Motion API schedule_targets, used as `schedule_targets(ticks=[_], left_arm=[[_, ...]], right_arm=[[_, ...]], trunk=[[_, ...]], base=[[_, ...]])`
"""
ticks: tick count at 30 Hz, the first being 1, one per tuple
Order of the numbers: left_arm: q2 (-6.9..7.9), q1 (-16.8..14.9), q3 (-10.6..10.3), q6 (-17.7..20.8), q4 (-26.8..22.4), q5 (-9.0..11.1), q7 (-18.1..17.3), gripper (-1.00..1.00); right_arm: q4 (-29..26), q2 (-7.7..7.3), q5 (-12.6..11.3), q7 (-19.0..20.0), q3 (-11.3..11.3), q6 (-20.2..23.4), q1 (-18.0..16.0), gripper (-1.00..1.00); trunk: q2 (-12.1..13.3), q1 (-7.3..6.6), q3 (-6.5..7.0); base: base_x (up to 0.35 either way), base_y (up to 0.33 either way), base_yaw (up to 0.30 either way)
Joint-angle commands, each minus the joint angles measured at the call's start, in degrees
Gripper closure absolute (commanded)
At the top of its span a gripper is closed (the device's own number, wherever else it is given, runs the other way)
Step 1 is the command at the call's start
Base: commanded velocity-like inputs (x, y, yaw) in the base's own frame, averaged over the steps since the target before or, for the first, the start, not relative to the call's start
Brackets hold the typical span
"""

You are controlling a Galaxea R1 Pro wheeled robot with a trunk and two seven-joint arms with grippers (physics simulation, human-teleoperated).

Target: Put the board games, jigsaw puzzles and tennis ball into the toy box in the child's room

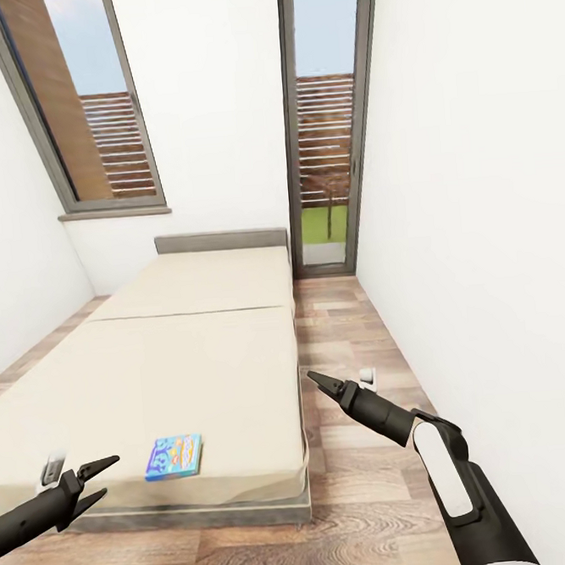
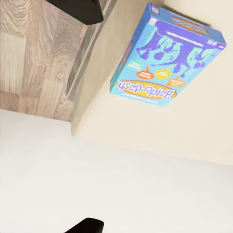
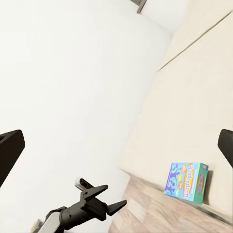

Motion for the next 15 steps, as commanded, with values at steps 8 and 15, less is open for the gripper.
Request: schedule_targets(ticks=[8, 15], left_arm=[[-0.01, -0.1, 0.1, 0.1, 0.0, -0.2, -0.3, -1.00], [-0.07, -0.1, 0.1, 0.0, 0.0, -0.2, -0.3, -1.00]], right_arm=[[0.0, 0.06, -0.1, 0.1, -0.2, 0.3, 0.0, -1.00], [0.0, 0.04, -0.1, 0.1, -0.2, 0.3, 0.0, -1.00]], trunk=[[-3.2, 1.76, -1.49], [-6.1, 3.29, -2.75]], base=[[0.000, 0.000, 0.000], [0.000, 0.000, 0.000]])
